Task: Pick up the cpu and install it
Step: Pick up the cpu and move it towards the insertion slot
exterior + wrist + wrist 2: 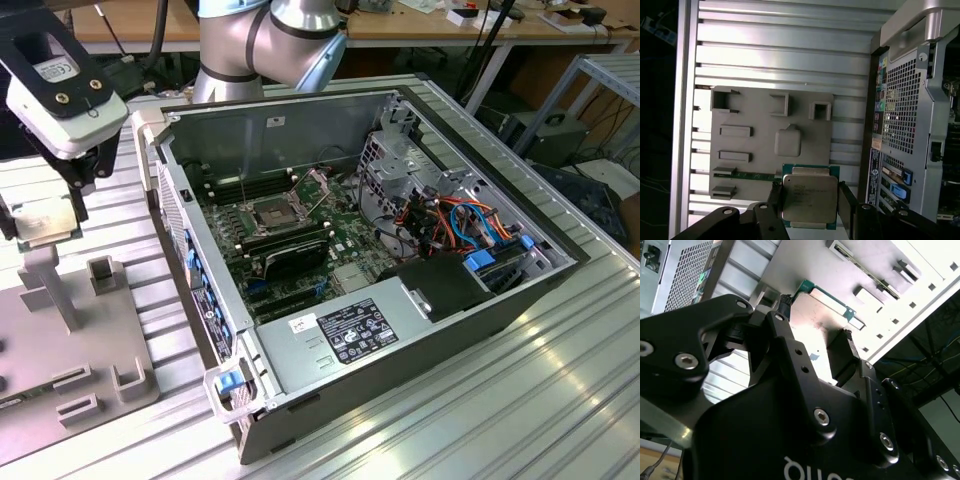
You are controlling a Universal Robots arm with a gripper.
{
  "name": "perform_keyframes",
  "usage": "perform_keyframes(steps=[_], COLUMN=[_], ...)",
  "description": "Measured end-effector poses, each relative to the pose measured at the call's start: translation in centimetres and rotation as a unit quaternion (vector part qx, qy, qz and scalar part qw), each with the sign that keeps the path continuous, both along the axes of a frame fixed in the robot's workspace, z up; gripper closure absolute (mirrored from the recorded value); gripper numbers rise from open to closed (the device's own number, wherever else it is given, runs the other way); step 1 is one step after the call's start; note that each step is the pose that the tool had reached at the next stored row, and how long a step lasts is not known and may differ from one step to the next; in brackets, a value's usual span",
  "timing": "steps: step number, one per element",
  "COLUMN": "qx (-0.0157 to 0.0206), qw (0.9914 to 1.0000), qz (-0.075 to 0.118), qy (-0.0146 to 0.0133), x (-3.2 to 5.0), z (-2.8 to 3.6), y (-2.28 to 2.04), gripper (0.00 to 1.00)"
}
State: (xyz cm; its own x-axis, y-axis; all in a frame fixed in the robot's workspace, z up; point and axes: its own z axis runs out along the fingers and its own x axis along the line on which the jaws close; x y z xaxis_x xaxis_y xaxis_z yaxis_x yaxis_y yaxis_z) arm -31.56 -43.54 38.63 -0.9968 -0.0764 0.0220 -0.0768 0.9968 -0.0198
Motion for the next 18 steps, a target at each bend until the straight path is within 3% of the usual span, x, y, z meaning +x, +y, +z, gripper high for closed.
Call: perform_keyframes(steps=[18], qx=[0.0], qw=[1.0], qz=[0.0], qy=[0.0], x=[2.46], z=[0.0], y=[0.0], gripper=[0.45])
